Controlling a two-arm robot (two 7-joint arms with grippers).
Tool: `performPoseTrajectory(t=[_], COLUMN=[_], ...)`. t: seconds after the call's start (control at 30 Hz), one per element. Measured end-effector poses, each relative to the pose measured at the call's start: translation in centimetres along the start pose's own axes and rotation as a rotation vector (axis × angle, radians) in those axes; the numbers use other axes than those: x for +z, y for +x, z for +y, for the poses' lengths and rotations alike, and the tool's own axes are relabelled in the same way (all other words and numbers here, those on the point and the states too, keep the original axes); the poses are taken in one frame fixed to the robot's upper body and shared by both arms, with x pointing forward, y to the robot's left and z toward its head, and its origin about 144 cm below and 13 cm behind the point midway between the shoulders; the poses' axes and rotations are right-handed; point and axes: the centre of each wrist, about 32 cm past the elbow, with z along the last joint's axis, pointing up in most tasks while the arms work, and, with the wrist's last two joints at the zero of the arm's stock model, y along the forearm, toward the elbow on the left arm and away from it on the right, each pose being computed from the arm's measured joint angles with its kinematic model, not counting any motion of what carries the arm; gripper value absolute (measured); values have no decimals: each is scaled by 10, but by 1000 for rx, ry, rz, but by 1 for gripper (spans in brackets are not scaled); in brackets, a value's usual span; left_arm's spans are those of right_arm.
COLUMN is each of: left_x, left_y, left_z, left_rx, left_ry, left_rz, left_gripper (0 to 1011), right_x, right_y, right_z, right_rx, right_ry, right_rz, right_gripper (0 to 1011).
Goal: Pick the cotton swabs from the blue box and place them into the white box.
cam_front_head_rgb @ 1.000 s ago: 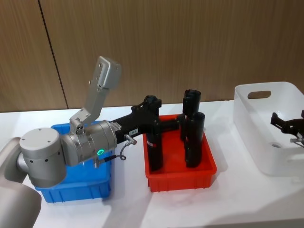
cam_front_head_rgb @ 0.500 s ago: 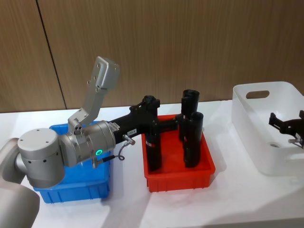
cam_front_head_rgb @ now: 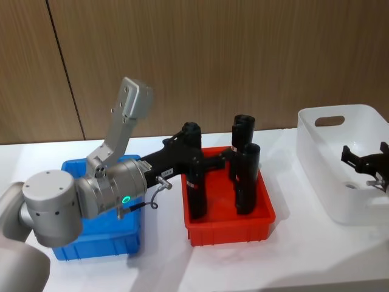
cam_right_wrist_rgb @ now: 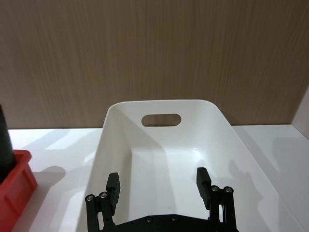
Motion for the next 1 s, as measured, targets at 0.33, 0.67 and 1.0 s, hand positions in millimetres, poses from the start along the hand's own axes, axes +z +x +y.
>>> performPoseTrajectory(t=[0.33, 0.67, 1.0], left_x=[-15, -30, -44], left_y=[-14, -31, -49], left_z=[9, 18, 28], left_rx=[109, 218, 320], left_ry=[1, -7, -26], left_rz=[-61, -125, -183], left_gripper=[1004, 1004, 1004], right_x=[-3, -5, -5], right_y=[-16, -34, -54], right_z=[-19, -43, -68], right_rx=[51, 110, 173], right_ry=[37, 77, 115], right_rz=[-21, -36, -43], right_gripper=[1002, 1002, 1002])
